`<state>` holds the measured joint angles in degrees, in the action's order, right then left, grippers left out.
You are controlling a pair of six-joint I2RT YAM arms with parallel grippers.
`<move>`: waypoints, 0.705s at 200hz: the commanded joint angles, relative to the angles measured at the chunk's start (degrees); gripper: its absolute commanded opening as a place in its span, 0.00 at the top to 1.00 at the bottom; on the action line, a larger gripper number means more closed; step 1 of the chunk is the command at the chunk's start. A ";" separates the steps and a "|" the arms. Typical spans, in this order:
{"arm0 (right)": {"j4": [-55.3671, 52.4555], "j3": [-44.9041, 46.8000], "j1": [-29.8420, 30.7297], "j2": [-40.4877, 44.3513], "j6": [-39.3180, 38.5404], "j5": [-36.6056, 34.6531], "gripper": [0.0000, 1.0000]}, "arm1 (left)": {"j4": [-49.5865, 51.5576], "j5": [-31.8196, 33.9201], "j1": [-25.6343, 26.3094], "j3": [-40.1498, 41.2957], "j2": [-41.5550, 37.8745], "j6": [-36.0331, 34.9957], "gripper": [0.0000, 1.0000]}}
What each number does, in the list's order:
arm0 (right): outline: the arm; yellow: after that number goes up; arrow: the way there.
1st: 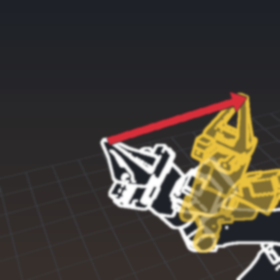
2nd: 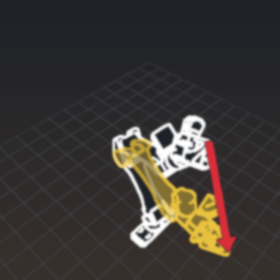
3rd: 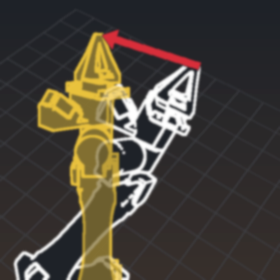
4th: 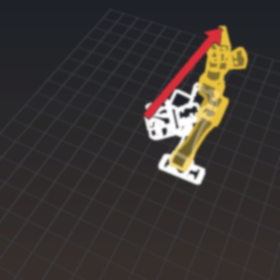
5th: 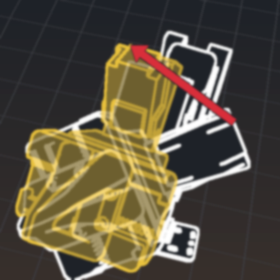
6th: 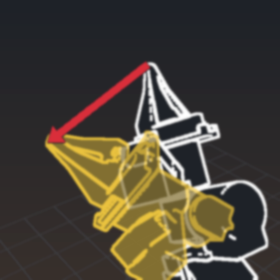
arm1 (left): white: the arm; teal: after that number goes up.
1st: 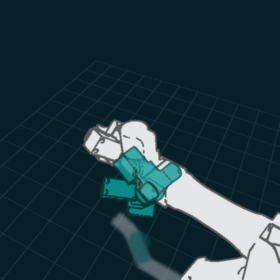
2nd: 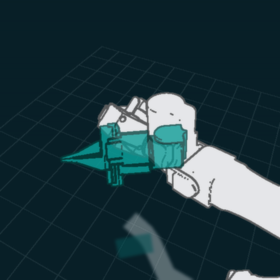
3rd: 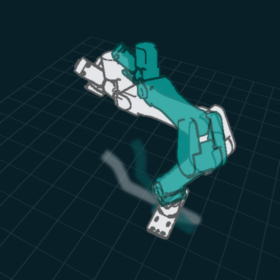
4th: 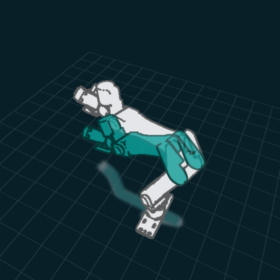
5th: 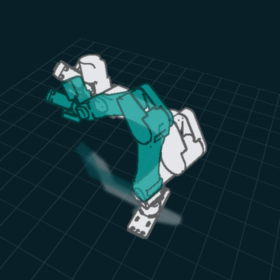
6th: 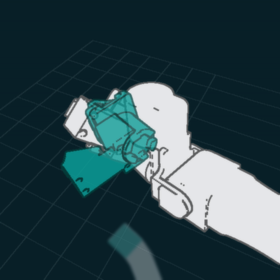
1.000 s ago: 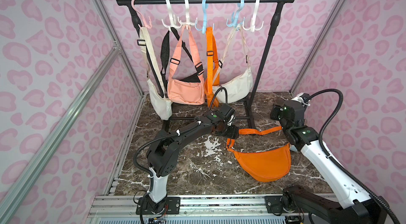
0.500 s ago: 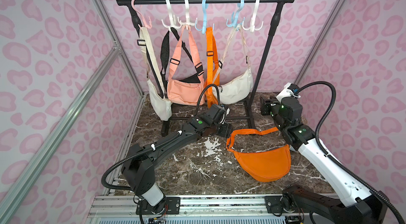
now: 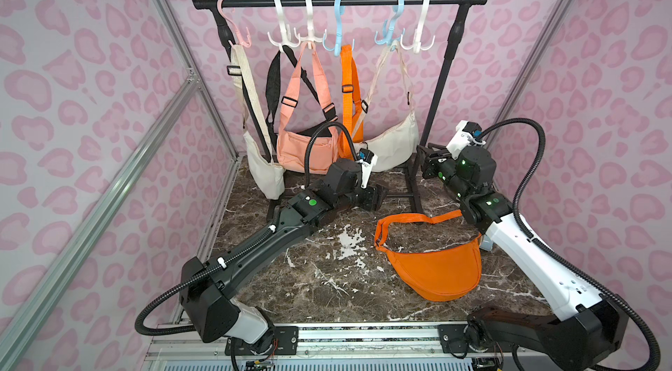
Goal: Take the bag off the hook
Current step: Place the bag at the center of the board, then pick up the bag from the hook.
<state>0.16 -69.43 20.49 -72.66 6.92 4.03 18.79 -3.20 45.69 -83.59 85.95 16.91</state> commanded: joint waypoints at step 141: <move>1.07 -18.44 -4.38 -15.48 -1.12 1.87 0.61 | -4.71 9.63 -7.57 -24.54 15.30 -4.29 0.26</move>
<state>-0.60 -84.79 16.73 -85.78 6.31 4.43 15.88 5.82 39.59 -106.48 100.09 12.47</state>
